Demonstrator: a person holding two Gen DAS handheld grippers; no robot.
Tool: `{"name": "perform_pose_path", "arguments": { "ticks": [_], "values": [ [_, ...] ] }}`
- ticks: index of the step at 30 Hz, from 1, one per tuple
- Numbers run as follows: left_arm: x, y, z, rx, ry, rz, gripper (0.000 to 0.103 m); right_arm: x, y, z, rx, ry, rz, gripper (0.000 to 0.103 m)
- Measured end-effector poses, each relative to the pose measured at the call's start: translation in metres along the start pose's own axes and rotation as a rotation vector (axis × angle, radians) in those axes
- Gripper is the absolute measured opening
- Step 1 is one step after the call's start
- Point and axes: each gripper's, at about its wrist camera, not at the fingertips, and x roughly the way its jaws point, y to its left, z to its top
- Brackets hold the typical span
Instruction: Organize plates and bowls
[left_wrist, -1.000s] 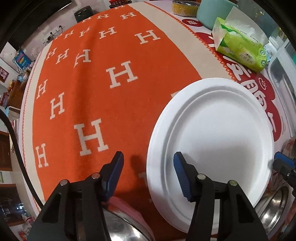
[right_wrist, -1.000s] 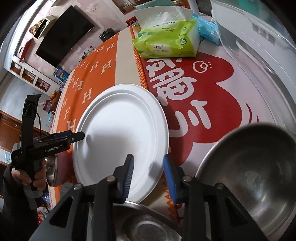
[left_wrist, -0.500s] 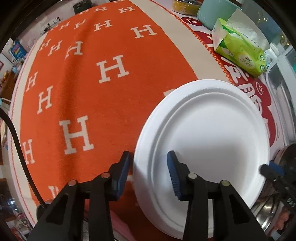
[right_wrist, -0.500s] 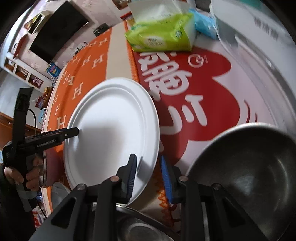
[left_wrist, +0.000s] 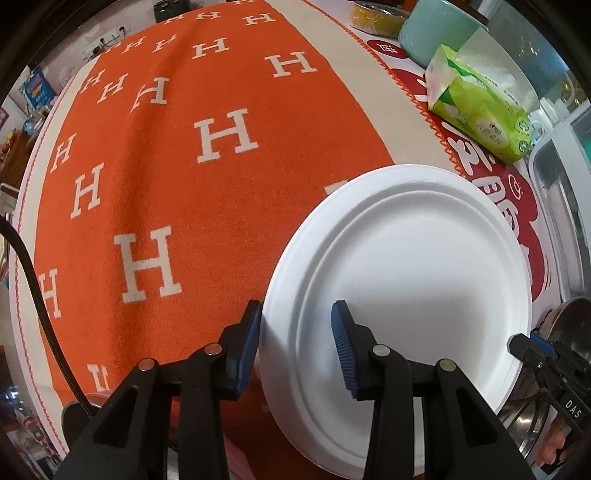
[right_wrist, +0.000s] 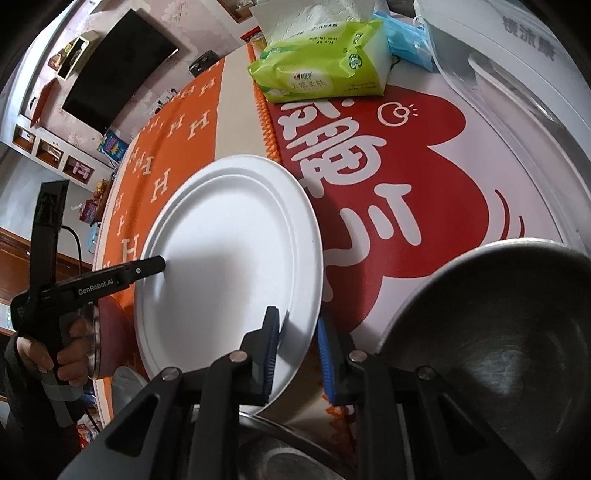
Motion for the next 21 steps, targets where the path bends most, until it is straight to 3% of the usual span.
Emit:
{"name": "perform_pose_path", "arguments": {
  "ticks": [7,13,21],
  "values": [
    [-0.012,0.009,-0.003,-0.065,-0.025,-0.054,0.037,-0.016,0.001,0.000,-0.012,-0.061,0.008,0.019],
    [-0.044,0.015,-0.008,-0.095,-0.138,-0.123,0.037,-0.033,0.000,0.000,-0.008,-0.110,0.030,0.019],
    [-0.087,0.006,-0.016,-0.096,-0.253,-0.153,0.037,-0.050,0.004,-0.001,-0.002,-0.152,0.045,0.019]
  ]
}}
